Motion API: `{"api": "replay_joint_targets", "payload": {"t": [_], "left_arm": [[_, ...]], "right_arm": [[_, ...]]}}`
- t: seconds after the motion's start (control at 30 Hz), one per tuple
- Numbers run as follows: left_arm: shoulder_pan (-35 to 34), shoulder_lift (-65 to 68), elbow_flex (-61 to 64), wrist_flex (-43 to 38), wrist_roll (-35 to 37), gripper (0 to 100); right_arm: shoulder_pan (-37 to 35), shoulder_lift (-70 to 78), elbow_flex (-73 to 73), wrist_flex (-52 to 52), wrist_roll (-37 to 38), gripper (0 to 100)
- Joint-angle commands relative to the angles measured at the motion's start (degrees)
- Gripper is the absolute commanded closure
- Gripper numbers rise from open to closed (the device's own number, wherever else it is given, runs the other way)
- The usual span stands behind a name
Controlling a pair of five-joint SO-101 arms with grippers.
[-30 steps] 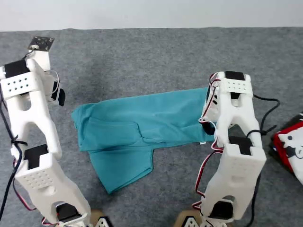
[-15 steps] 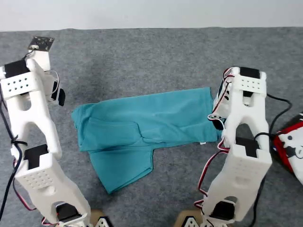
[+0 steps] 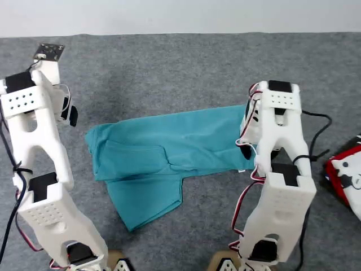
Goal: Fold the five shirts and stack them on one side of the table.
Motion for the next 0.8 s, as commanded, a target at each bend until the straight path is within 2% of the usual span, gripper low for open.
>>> {"api": "replay_joint_targets", "payload": {"t": [0.0,0.2,0.6,0.77], "left_arm": [[0.1,-3.3,-0.2,-0.9,-0.3,85],[0.0,-3.3,-0.2,-0.8,-0.3,85],[0.2,-3.3,-0.2,-0.8,-0.3,85],[0.2,-3.3,-0.2,-0.8,-0.3,85]], "right_arm": [[-0.1,1.1,-0.2,-1.7,0.4,87.6],[0.7,4.2,-2.7,-1.5,0.2,98.8],[6.4,4.1,-15.5,5.8,0.5,99.0],[8.0,4.5,-17.0,5.9,2.0,99.0]]}}
